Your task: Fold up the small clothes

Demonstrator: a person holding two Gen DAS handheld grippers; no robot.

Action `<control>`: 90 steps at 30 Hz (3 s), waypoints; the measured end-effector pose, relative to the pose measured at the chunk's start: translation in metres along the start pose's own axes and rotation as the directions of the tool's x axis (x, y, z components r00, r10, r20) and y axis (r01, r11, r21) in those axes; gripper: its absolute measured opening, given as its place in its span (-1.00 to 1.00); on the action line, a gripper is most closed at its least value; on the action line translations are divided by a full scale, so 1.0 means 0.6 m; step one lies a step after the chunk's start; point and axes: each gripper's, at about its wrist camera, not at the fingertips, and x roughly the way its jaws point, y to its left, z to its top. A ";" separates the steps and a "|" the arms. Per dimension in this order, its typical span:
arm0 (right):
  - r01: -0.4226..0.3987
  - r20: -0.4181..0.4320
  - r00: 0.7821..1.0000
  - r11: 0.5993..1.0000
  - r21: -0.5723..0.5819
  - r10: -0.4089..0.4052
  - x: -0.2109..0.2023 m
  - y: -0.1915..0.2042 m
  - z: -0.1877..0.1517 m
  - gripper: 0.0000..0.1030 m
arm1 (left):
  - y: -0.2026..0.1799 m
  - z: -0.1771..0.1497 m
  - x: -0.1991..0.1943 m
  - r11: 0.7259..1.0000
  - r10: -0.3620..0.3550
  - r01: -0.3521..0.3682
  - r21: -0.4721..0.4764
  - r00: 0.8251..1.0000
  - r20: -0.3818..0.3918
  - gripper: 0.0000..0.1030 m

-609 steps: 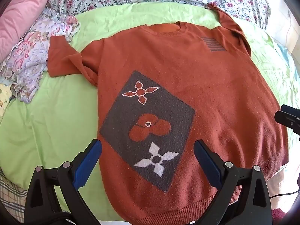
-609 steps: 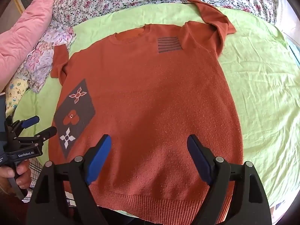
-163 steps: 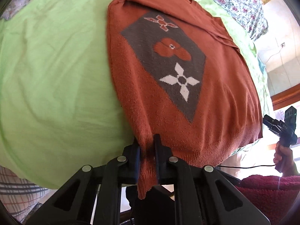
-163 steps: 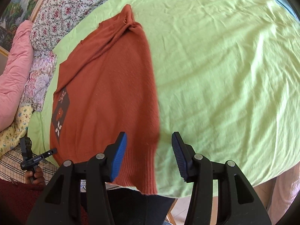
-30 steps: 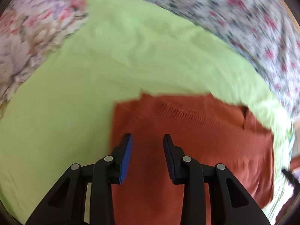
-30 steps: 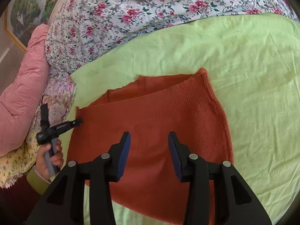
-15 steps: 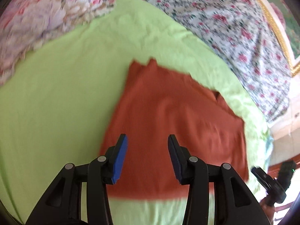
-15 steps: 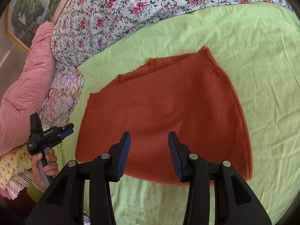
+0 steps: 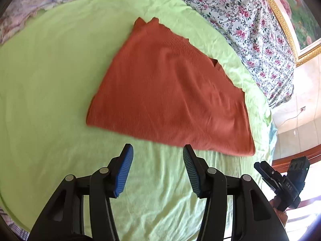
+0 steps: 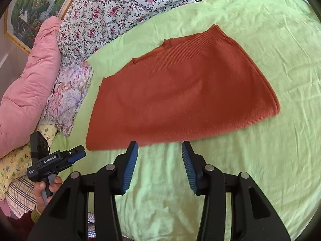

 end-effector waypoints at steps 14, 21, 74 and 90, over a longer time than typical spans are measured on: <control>-0.031 -0.047 0.998 0.998 -0.055 0.029 0.000 0.015 -0.002 -0.04 | 0.028 -0.004 0.016 0.982 -0.054 0.058 -0.179 0.998 0.027 0.23; -0.050 -0.104 0.994 0.996 -0.077 0.042 0.015 0.008 0.017 -0.03 | 0.052 0.006 0.045 0.951 -0.061 0.080 -0.299 0.996 0.073 0.23; -0.307 -0.248 0.910 0.942 0.139 0.333 0.264 -0.100 0.312 0.06 | -0.399 -0.016 0.243 0.752 0.134 -0.209 0.626 0.977 0.165 -0.83; -0.322 -0.142 0.939 0.945 -0.051 0.312 0.148 -0.127 0.371 -0.71 | -0.507 -0.038 0.248 0.732 -0.072 0.016 0.681 0.996 0.054 -0.82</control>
